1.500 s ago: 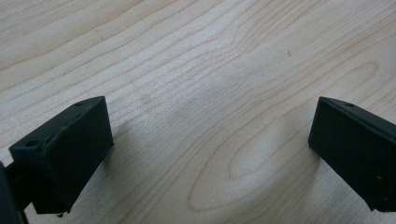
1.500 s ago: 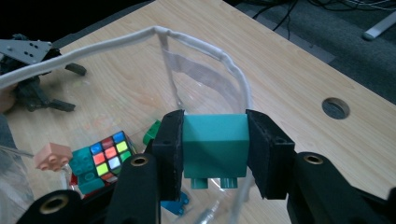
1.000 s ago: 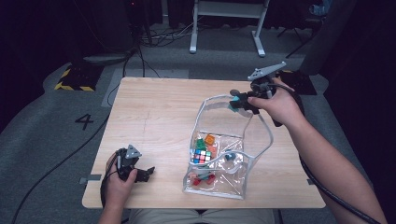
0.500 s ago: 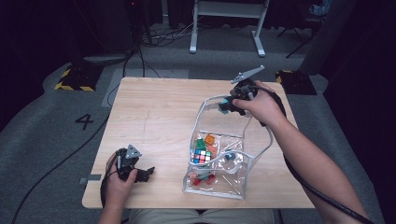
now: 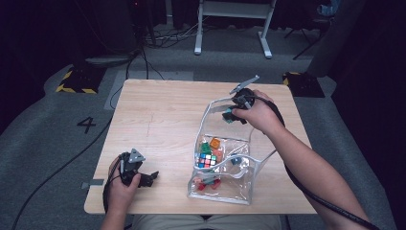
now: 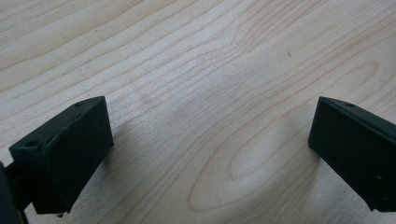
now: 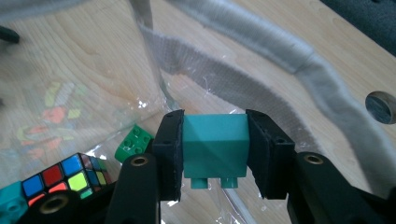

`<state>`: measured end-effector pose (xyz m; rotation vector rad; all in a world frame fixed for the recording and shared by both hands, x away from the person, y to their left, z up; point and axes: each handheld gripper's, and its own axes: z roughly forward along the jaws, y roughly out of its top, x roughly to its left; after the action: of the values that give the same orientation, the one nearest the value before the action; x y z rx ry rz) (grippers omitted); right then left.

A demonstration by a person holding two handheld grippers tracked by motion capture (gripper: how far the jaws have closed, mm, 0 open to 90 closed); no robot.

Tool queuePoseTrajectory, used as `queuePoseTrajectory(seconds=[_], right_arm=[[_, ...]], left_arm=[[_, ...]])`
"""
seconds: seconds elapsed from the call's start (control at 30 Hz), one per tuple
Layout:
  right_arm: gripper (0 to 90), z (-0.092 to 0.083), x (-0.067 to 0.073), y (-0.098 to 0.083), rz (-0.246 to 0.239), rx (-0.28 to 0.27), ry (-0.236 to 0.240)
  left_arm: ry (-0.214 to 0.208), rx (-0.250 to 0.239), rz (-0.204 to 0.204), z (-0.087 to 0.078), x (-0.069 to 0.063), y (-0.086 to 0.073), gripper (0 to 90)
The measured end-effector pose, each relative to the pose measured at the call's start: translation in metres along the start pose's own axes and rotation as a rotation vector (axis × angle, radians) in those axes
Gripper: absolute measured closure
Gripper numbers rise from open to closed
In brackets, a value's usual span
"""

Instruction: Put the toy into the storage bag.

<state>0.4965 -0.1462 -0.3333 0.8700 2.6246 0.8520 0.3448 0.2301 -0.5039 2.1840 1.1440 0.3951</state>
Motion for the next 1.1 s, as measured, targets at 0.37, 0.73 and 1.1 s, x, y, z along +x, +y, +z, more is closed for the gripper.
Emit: queuePoseTrajectory(seconds=[0.37,0.73,1.1], right_arm=[[59.4,0.026,0.007,-0.007,-0.030,0.092,0.007],[59.4,0.050,0.015,-0.014,-0.075,0.223,0.034],[59.3,0.059,0.017,-0.017,-0.089,0.274,0.036]], left_arm=[[0.000,0.000,0.000,0.000,0.000,0.000,0.0],[0.000,0.000,0.000,0.000,0.000,0.000,0.0],[0.000,0.000,0.000,0.000,0.000,0.000,0.0]])
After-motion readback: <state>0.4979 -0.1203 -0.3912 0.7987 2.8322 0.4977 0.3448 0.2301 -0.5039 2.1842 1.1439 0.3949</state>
